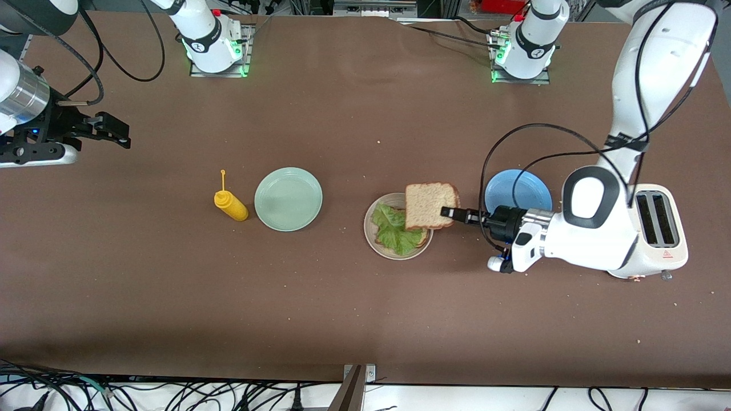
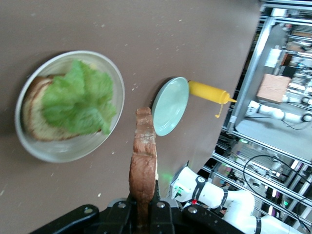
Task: Make sandwich in beige plate with both arms
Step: 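Carry the bread slice with the left gripper over the lettuce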
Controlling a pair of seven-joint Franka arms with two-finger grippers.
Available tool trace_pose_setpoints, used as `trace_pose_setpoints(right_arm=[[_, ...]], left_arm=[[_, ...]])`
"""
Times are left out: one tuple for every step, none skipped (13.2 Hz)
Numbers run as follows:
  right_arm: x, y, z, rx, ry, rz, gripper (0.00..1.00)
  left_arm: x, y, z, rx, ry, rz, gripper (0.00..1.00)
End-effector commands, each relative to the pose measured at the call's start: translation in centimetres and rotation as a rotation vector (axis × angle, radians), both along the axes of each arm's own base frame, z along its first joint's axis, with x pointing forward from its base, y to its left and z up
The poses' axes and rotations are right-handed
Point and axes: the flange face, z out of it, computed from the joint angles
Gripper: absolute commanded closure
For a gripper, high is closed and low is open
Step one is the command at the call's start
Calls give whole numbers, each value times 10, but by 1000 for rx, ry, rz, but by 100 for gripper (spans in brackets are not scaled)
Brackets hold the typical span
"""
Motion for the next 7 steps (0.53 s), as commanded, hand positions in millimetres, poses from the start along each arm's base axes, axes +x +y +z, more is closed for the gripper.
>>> trace_pose_setpoints(right_arm=[[0, -1, 2, -1, -7, -6, 0], [0, -1, 1, -1, -6, -6, 0], [0, -1, 2, -1, -7, -8, 0], [0, -1, 1, -1, -6, -6, 0], [0, -1, 2, -1, -7, -6, 0], [0, -1, 2, -1, -7, -6, 0], [0, -1, 1, -1, -6, -6, 0]], left_arm=[[11, 2, -46, -101, -99, -2, 100], [11, 2, -67, -110, -127, -1, 100], [12, 1, -81, -116, -151, 7, 100], [10, -11, -92, -140, -163, 14, 100], [11, -18, -97, -169, -179, 36, 100], [10, -22, -102, -186, -183, 48, 100], [8, -22, -108, -188, -182, 47, 100]])
